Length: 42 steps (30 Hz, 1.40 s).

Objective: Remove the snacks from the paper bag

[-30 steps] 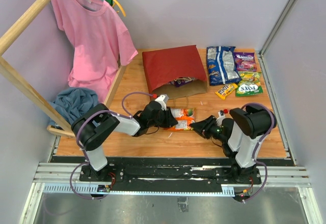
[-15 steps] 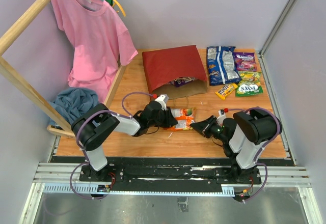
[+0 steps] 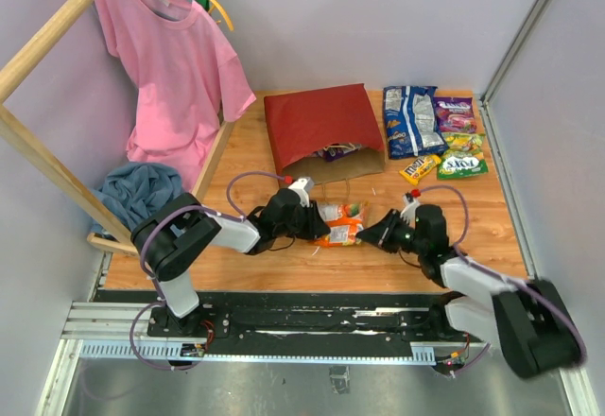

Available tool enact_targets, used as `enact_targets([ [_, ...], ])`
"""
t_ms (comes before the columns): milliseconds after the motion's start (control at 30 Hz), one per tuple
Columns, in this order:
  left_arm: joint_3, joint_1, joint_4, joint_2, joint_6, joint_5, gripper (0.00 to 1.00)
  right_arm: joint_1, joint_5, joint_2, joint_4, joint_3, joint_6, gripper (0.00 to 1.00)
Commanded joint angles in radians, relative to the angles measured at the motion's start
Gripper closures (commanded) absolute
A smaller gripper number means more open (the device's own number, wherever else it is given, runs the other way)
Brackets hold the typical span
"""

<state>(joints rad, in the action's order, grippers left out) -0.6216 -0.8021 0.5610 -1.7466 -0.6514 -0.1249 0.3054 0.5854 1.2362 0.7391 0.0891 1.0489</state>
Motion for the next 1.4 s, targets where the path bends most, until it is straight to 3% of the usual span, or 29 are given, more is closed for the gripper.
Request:
enact_targets([
  [0,0.065,0.005,-0.303,-0.071,0.06,0.092,0.73,-0.048,-0.158,-0.358,-0.816,0.199,-0.426,0.99],
  [67,0.061,0.006,-0.298,-0.082,0.061,0.088,0.73,-0.14,-0.099,-0.417,-0.899,0.233,-0.472,0.99],
  [167,0.046,0.006,-0.298,-0.102,0.067,0.082,0.72,-0.244,0.001,-0.376,-0.985,0.269,-0.541,0.99],
  [567,0.044,0.006,-0.335,-0.037,0.079,0.095,0.71,-0.262,-0.028,-0.188,-1.091,0.334,-0.684,0.99],
  [667,0.066,0.006,-0.305,0.069,0.09,0.051,0.56,-0.263,-0.037,-0.184,-1.089,0.342,-0.679,0.99],
  [767,0.102,0.004,-0.279,0.151,0.078,-0.011,0.27,-0.262,-0.039,-0.187,-1.08,0.343,-0.661,0.99],
  [900,0.179,0.004,-0.205,0.191,0.001,-0.125,0.14,-0.261,-0.039,-0.184,-1.067,0.344,-0.648,0.99],
  [1133,0.226,-0.02,0.018,0.053,-0.104,-0.24,0.19,-0.261,-0.02,-0.181,-1.043,0.346,-0.623,0.99],
  [1367,0.143,-0.022,0.038,-0.073,-0.108,-0.288,0.3,-0.261,-0.019,-0.213,-1.054,0.347,-0.609,0.99],
])
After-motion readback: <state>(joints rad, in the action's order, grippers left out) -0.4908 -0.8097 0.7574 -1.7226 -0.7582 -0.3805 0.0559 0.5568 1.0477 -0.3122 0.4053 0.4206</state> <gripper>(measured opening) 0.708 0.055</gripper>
